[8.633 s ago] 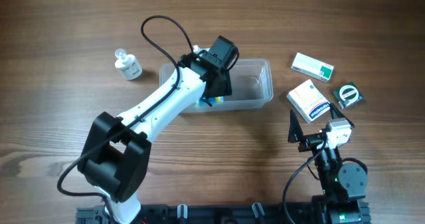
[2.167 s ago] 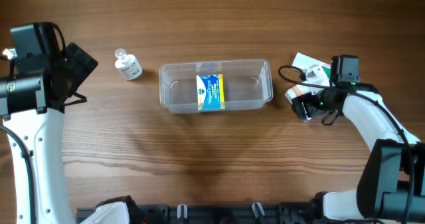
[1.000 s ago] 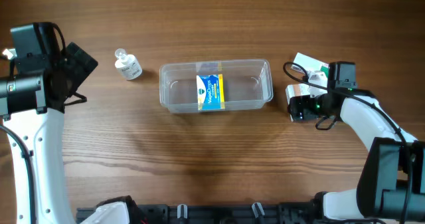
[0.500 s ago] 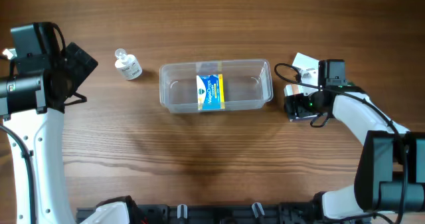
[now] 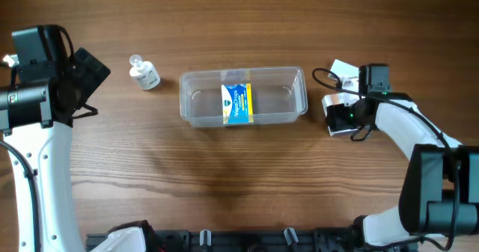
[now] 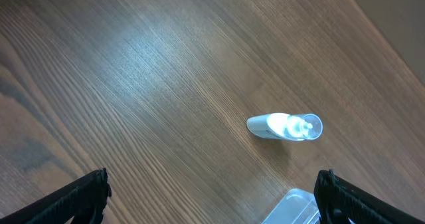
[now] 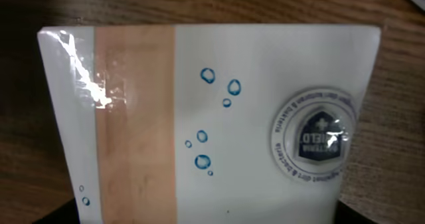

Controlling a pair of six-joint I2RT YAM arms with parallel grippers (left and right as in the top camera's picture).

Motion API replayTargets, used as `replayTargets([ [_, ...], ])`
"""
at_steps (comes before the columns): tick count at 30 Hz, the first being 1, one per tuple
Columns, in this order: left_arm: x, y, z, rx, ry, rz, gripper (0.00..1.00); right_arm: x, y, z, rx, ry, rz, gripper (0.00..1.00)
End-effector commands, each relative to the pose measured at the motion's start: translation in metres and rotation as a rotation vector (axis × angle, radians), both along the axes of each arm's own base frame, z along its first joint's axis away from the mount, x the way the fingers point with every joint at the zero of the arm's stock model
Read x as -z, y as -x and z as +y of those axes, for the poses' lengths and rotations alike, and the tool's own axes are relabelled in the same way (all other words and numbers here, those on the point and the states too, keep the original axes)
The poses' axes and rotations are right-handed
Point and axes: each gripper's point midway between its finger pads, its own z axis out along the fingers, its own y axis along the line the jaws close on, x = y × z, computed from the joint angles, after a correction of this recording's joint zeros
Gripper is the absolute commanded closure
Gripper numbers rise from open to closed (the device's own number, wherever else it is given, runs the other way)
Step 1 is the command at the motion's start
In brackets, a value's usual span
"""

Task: Pack container
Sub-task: 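Lift the bandage box and carry it left over the container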

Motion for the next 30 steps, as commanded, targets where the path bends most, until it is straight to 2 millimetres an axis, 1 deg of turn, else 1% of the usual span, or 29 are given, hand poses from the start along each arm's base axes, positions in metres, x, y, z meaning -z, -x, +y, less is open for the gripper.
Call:
replayTargets([
  [1,-0.005,0.000,0.003,-0.008,-0.008,-0.012,0.00,-0.012,-0.010,-0.001,0.060,-0.014,0.007,0.29],
  [3,-0.005,0.000,0.003,-0.008,-0.008,-0.012,0.00,-0.023,-0.015,-0.001,0.060,-0.014,-0.008,0.29],
  [6,-0.005,0.000,0.003,-0.008,-0.008,-0.012,0.00,-0.051,-0.023,-0.002,0.089,-0.021,-0.038,0.30],
  [8,-0.005,0.000,0.003,-0.007,-0.008,-0.012,0.00,-0.076,-0.029,-0.001,0.110,-0.028,-0.076,0.30],
  [10,-0.005,0.000,0.003,-0.007,-0.008,-0.012,0.00,-0.104,-0.035,0.004,0.125,-0.051,-0.122,0.31],
  [12,-0.005,0.000,0.003,-0.008,-0.008,-0.011,0.00,-0.134,-0.039,0.016,0.139,-0.089,-0.171,0.32],
  [14,-0.005,0.000,0.003,-0.007,-0.008,-0.012,0.00,-0.156,-0.041,0.032,0.138,-0.137,-0.211,0.33],
  [15,-0.005,0.000,0.003,-0.008,-0.008,-0.012,0.00,-0.164,-0.041,0.038,0.141,-0.148,-0.225,0.34],
  [17,-0.005,0.000,0.003,-0.008,-0.008,-0.012,0.00,-0.177,-0.041,0.060,0.124,-0.179,-0.254,0.34],
  [18,-0.005,0.000,0.003,-0.008,-0.008,-0.012,0.00,-0.180,-0.041,0.070,0.111,-0.190,-0.259,0.34],
  [21,-0.005,0.000,0.003,-0.007,-0.008,-0.012,0.00,-0.183,-0.038,0.115,0.020,-0.221,-0.272,0.34],
  [24,-0.005,0.000,0.003,-0.007,-0.008,-0.012,0.00,-0.184,-0.040,0.147,-0.015,-0.240,-0.299,0.34],
  [26,-0.005,0.000,0.003,-0.008,-0.008,-0.012,0.00,-0.182,-0.042,0.160,-0.020,-0.243,-0.309,0.33],
  [28,-0.005,0.000,0.003,-0.008,-0.008,-0.012,0.00,-0.176,-0.043,0.169,-0.025,-0.238,-0.302,0.32],
  [30,-0.005,0.000,0.003,-0.008,-0.008,-0.012,0.00,-0.163,-0.043,0.178,-0.022,-0.239,-0.270,0.32],
])
